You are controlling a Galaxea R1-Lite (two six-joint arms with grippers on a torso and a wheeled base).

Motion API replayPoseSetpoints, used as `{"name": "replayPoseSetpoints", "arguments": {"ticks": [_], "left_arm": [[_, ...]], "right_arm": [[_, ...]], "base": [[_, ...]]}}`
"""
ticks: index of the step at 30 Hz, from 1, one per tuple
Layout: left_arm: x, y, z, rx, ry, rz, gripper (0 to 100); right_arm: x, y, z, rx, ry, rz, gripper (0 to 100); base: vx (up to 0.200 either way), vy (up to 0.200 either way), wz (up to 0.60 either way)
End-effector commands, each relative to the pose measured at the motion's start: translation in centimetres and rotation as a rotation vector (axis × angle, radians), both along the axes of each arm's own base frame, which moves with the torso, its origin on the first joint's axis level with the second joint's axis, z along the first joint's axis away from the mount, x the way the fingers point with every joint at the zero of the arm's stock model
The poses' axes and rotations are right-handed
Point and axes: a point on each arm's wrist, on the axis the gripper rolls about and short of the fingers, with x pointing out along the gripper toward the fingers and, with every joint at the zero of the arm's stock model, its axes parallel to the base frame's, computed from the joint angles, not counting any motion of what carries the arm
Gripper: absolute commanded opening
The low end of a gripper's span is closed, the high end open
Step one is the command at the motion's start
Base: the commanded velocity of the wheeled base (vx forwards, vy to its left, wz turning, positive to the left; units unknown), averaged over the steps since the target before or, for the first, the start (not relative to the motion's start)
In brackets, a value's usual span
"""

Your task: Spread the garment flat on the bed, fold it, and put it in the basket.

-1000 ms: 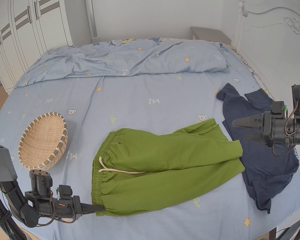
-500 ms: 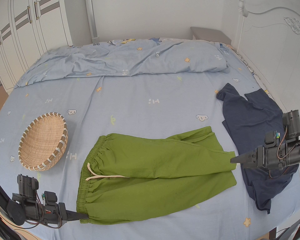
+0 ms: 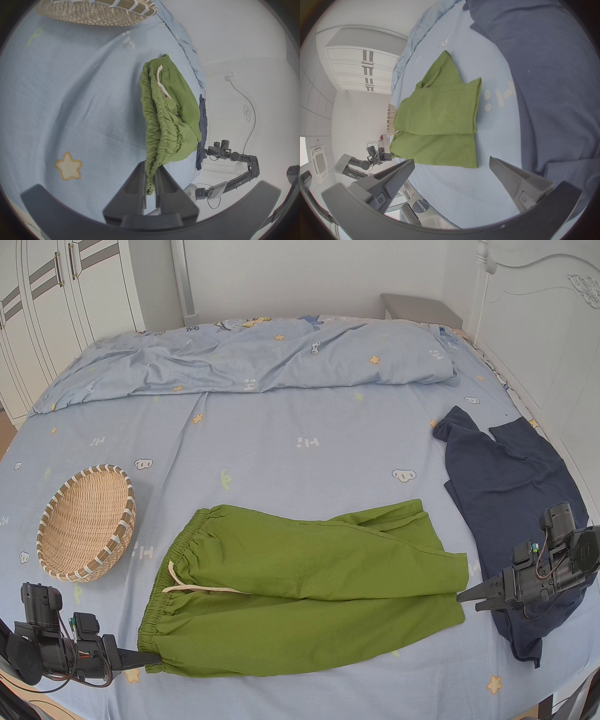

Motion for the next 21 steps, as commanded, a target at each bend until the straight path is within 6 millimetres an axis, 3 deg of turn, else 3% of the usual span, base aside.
{"name": "replayPoseSetpoints", "arguments": {"ticks": [1, 21], "left_arm": [[0.0, 0.1, 0.1, 0.000, -0.004, 0.003, 0], [0.1, 0.0, 0.0, -0.003, 0.000, -0.002, 0]], "right_arm": [[0.6, -0.1, -2.1, 0.020, 0.073, 0.005, 100], [1.7, 0.3, -4.1, 0.104, 0.098, 0.051, 100]], "base": [[0.000, 0.000, 0.00], [0.000, 0.000, 0.00]]}}
